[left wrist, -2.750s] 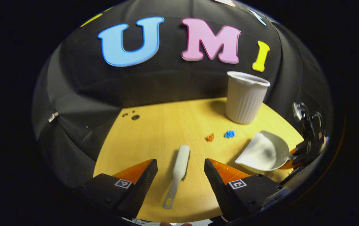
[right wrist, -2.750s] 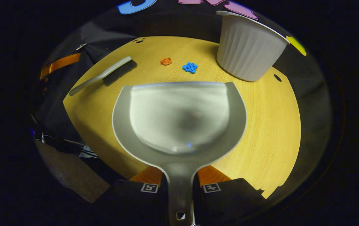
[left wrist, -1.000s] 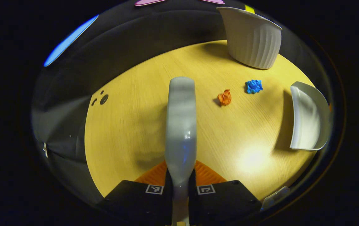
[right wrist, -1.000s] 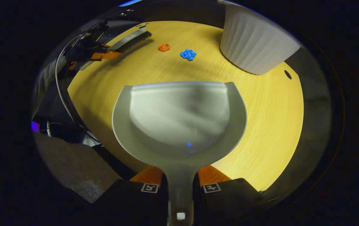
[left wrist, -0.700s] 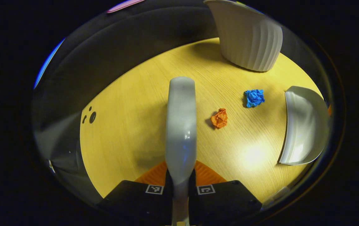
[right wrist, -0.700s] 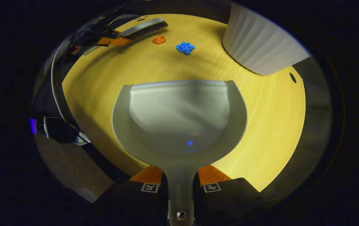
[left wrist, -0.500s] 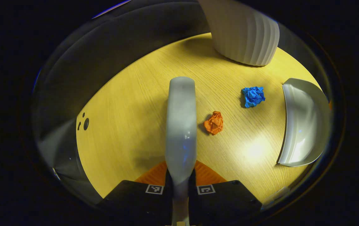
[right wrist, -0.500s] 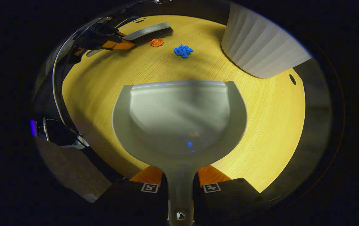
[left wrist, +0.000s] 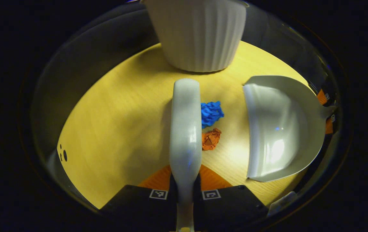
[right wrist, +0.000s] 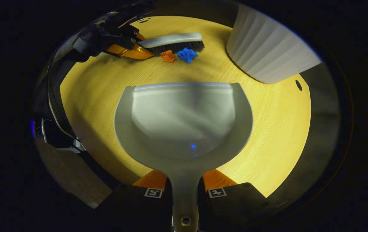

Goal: Pick up the small broom and dustpan from the desktop, sweep the trash into the dustpan with the broom, and then empty the trash into the garbage bin.

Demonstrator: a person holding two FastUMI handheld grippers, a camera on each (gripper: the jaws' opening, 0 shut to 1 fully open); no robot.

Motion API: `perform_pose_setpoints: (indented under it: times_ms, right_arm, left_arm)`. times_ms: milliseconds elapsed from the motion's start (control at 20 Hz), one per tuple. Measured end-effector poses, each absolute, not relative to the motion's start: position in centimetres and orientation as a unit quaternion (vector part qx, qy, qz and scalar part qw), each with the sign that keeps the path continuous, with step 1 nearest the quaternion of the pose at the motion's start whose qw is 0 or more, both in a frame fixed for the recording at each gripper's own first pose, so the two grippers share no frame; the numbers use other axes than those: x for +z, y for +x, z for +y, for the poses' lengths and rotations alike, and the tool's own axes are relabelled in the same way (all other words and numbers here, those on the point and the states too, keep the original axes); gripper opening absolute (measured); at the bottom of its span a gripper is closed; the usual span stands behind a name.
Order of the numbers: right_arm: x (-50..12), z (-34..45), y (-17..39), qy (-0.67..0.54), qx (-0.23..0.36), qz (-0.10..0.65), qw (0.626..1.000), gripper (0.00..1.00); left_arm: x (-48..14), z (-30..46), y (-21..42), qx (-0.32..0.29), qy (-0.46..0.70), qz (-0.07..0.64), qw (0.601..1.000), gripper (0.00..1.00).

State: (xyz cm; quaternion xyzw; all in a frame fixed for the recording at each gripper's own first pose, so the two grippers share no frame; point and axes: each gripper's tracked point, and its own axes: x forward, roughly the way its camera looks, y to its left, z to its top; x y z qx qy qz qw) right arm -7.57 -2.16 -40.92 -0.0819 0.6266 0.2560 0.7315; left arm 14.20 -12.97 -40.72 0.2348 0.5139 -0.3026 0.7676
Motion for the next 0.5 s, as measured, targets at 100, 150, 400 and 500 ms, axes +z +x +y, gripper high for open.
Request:
perform_pose_setpoints:
  times_ms: [100,150,400,500]
  right_arm:
    - [-41.1,-2.4,-7.7,-0.086,0.256,0.623,0.734,0.36]
    - [-41.2,-2.4,-7.7,-0.086,0.256,0.621,0.736,0.36]
    - [-41.7,-2.5,-7.8,-0.081,0.256,0.604,0.750,0.36]
    - [-42.3,-2.3,-7.8,-0.076,0.255,0.594,0.759,0.36]
  left_arm:
    - [-40.7,-14.4,12.9,-0.327,0.225,0.522,0.755,0.24]
    - [-40.7,-15.0,12.4,-0.338,0.221,0.526,0.749,0.24]
    - [-40.2,-17.3,8.9,-0.388,0.176,0.554,0.715,0.24]
    - [-39.5,-18.1,7.3,-0.401,0.137,0.574,0.700,0.24]
